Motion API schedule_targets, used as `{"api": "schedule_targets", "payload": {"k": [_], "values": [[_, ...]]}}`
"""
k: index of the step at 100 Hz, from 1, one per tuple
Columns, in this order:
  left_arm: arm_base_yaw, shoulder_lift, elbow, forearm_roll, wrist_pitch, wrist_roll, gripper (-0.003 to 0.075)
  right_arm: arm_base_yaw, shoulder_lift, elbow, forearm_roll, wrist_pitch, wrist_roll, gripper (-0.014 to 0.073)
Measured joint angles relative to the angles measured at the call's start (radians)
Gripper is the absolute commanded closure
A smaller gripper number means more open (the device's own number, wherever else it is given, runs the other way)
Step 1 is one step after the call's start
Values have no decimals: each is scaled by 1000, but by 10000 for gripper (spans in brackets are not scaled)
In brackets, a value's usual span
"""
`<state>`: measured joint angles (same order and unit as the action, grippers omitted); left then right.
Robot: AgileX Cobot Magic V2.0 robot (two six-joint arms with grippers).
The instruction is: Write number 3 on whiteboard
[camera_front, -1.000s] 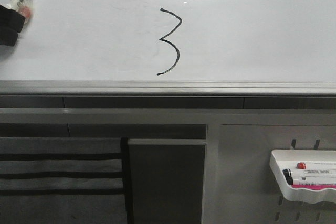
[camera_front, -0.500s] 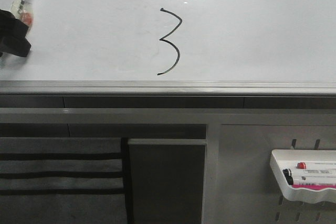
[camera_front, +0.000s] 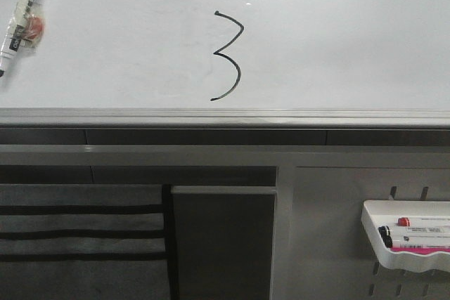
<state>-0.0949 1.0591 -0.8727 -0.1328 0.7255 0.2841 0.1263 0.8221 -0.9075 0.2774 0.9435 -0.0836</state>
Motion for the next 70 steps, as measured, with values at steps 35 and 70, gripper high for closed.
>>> {"api": "schedule_targets", "payload": {"k": [35,70], "values": [[2,-425,187,82,-143,-121,565,0,-227,184,-135,-251,-37,663],[2,-642,459,-32,-509,-134,741,0,-351,223,-175,-381,-39,663]]}}
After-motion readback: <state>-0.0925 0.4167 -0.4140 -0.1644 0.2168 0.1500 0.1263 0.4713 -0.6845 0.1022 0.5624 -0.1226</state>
